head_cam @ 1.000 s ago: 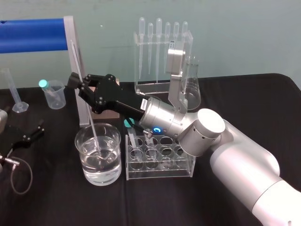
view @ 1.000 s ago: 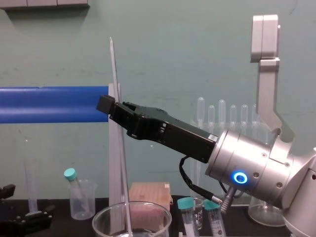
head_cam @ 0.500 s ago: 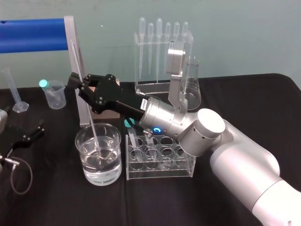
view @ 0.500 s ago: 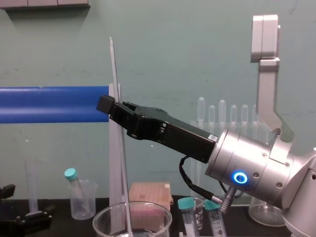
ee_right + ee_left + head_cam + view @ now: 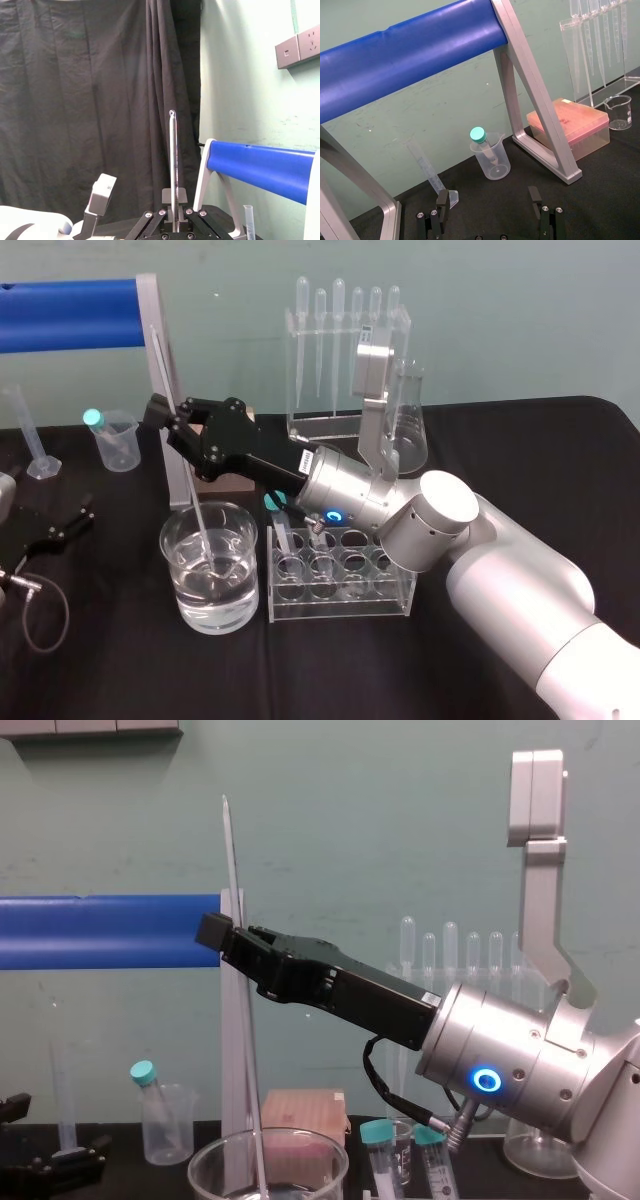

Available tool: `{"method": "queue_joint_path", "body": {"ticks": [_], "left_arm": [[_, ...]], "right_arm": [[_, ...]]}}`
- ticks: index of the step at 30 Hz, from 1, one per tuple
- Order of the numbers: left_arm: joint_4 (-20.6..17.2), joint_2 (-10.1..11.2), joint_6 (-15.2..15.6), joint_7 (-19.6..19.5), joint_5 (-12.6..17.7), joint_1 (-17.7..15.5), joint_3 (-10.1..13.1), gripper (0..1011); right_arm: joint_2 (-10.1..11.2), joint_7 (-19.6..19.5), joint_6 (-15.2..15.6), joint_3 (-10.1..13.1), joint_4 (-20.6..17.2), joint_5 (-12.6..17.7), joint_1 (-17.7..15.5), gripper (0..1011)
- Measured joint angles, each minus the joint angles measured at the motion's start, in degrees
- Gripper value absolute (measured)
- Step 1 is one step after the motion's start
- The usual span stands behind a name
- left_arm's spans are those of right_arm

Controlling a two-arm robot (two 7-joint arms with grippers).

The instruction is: Hold the thermometer with one hand and immerse one end into the beaker, then reinsert it into the test tube rack.

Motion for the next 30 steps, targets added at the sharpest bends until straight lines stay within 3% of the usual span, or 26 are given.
{"method": "queue_joint_path", "body": {"ticks": [30], "left_arm": [[0.0, 0.0, 0.0, 0.0, 0.0, 0.0, 0.0, 1008]], "right_arm": [[0.0, 0.0, 0.0, 0.0, 0.0, 0.0, 0.0, 56]]}}
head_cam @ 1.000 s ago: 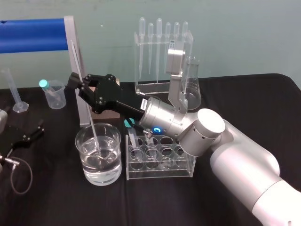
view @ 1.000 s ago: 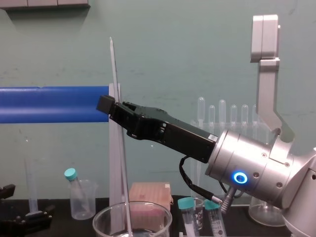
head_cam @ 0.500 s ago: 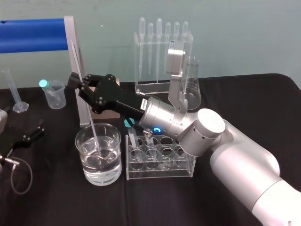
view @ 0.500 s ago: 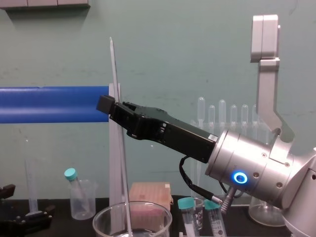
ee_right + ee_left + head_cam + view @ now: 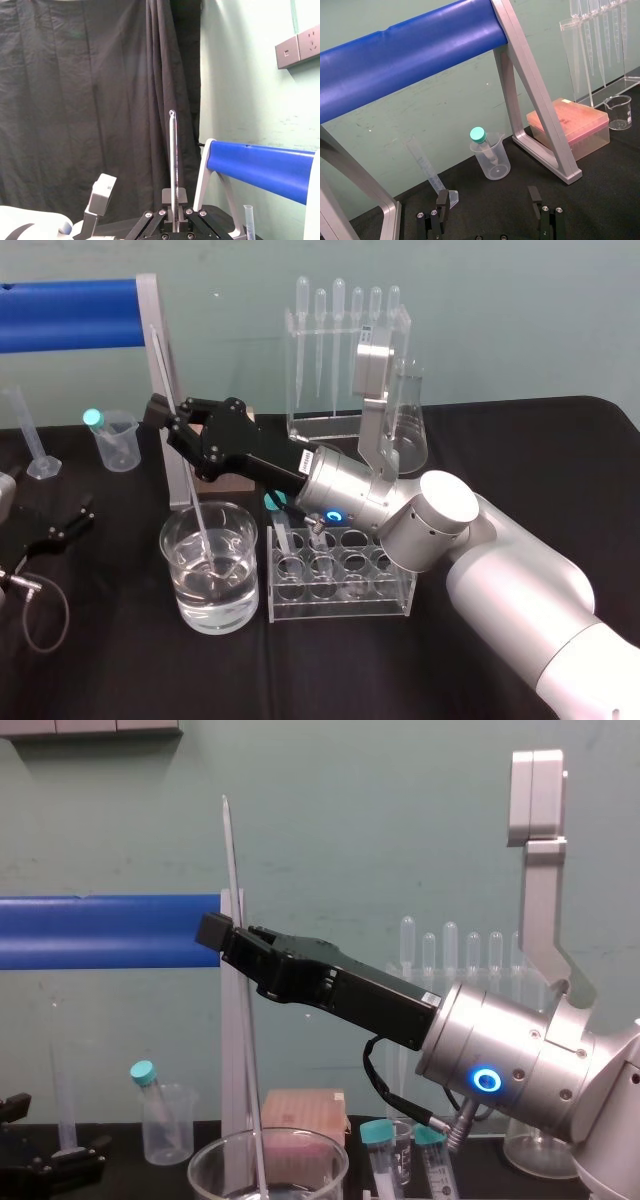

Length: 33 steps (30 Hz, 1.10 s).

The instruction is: Hold the thermometer with one hand and immerse one end into the beaker, then reinsert it into the test tube rack.

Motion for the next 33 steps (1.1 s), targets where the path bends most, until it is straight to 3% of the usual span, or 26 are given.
{"method": "queue_joint_path", "body": {"ticks": [33], "left_arm": [[0.0, 0.0, 0.0, 0.0, 0.0, 0.0, 0.0, 1008]], "right_arm": [[0.0, 0.1, 0.0, 0.1, 0.0, 0.1, 0.0, 56]]}}
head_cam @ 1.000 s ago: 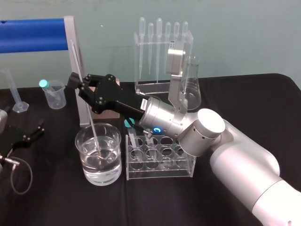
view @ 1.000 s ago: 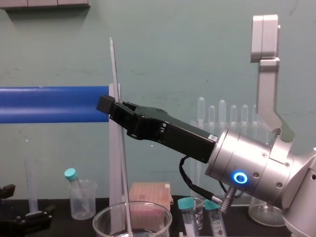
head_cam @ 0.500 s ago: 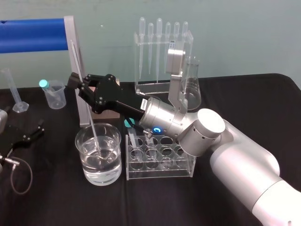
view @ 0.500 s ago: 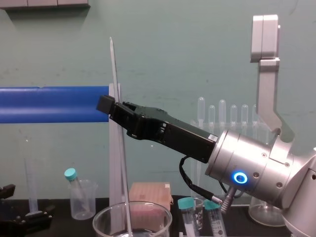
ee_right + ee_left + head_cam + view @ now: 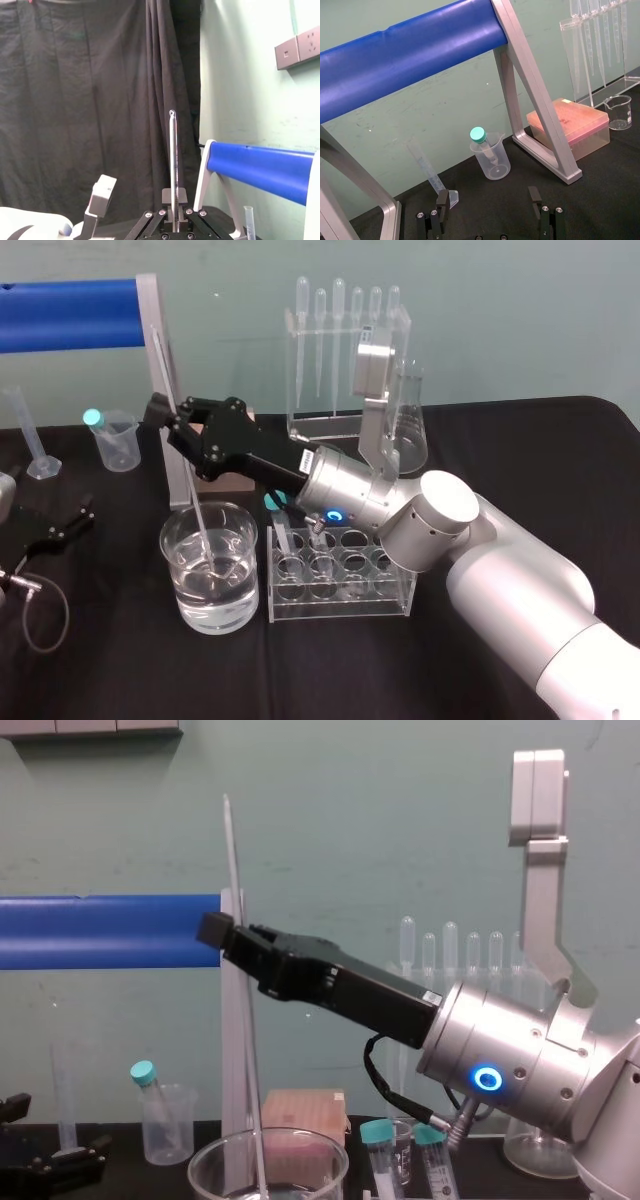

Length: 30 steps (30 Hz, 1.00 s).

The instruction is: Hold the thermometer with one hand and immerse one end into the beaker, then reinsert it into the test tube rack.

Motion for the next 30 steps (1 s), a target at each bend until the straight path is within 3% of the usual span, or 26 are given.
{"method": "queue_joint_path", "body": {"ticks": [10, 14, 24, 30], "left_arm": [[0.0, 0.0, 0.0, 0.0, 0.0, 0.0, 0.0, 1008], [0.0, 0.0, 0.0, 0.0, 0.0, 0.0, 0.0, 1008], [0.0, 0.0, 0.0, 0.0, 0.0, 0.0, 0.0, 1008], [0.0, 0.0, 0.0, 0.0, 0.0, 0.0, 0.0, 1008]], "right_arm": [[-0.1, 1.6, -0.8, 1.4, -0.9, 2.4, -0.2, 56], [0.5, 2.0, -1.3, 1.9, -3.1, 3.1, -0.2, 56], [3.4, -0.3, -2.1, 4.1, -11.6, 4.0, -0.6, 56], [6.8, -3.6, -4.1, 7.7, -17.6, 4.2, -2.0, 56]]}}
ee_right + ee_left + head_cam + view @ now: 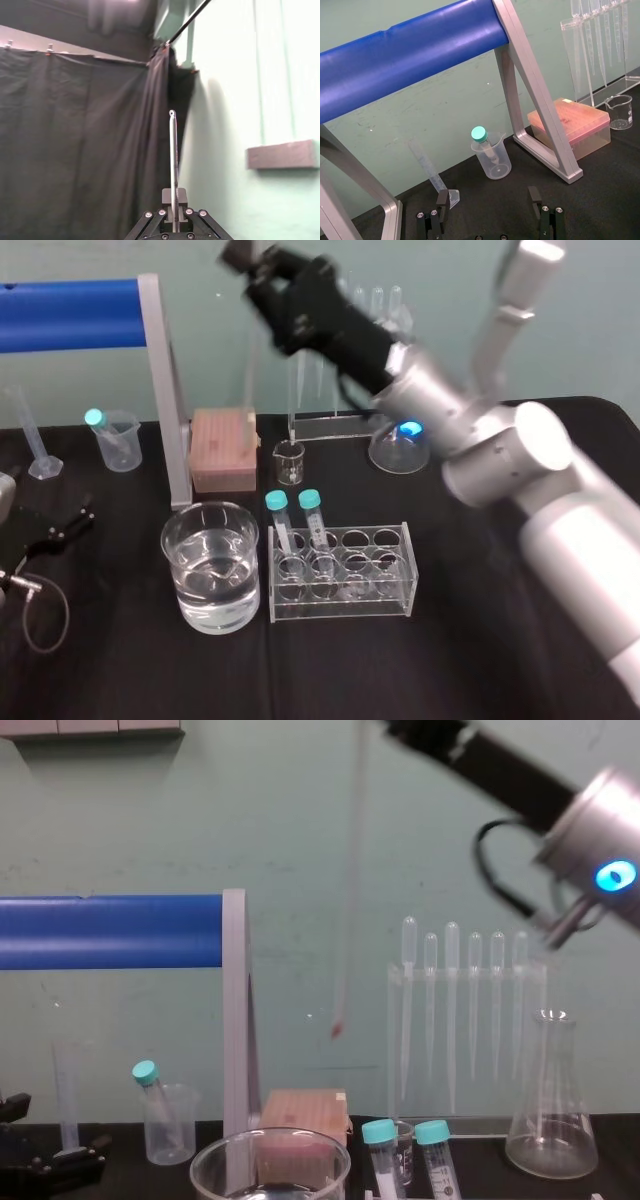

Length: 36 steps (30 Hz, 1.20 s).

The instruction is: Hold the thermometer with one hand and immerse one end into the beaker, then reinsert it into the test tube rack.

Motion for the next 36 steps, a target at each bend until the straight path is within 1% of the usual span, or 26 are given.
{"method": "queue_joint_path", "body": {"ticks": [1, 3, 6, 7, 9, 10, 14, 18, 23, 33, 36], "left_arm": [[0.0, 0.0, 0.0, 0.0, 0.0, 0.0, 0.0, 1008], [0.0, 0.0, 0.0, 0.0, 0.0, 0.0, 0.0, 1008], [0.0, 0.0, 0.0, 0.0, 0.0, 0.0, 0.0, 1008], [0.0, 0.0, 0.0, 0.0, 0.0, 0.0, 0.0, 1008], [0.0, 0.0, 0.0, 0.0, 0.0, 0.0, 0.0, 1008], [0.0, 0.0, 0.0, 0.0, 0.0, 0.0, 0.0, 1008], [0.0, 0.0, 0.0, 0.0, 0.0, 0.0, 0.0, 1008], [0.0, 0.0, 0.0, 0.0, 0.0, 0.0, 0.0, 1008], [0.0, 0.0, 0.0, 0.0, 0.0, 0.0, 0.0, 1008], [0.0, 0.0, 0.0, 0.0, 0.0, 0.0, 0.0, 1008], [0.0, 0.0, 0.0, 0.0, 0.0, 0.0, 0.0, 1008]], "right_arm": [[0.5, -0.5, -0.2, 0.5, -0.6, -0.1, -0.3, 56], [3.1, -3.5, -0.7, 2.7, -3.6, -1.2, -2.2, 56], [5.1, -5.9, -0.7, 4.5, -5.9, -2.3, -4.3, 56], [6.4, -7.5, -0.7, 5.6, -7.4, -3.0, -5.8, 56], [7.8, -9.1, -0.7, 6.9, -8.9, -3.6, -7.5, 56], [9.0, -10.4, -0.5, 8.0, -10.2, -4.3, -9.3, 56], [10.9, -12.8, 0.1, 10.5, -12.3, -5.1, -13.3, 56], [11.5, -13.7, 0.7, 11.8, -13.0, -5.4, -15.9, 56], [11.7, -14.0, 2.0, 12.2, -12.8, -5.9, -17.6, 56], [11.0, -12.8, 3.3, 11.7, -10.1, -5.9, -17.8, 56], [10.8, -11.9, 3.7, 11.1, -9.1, -5.7, -17.5, 56]]}}
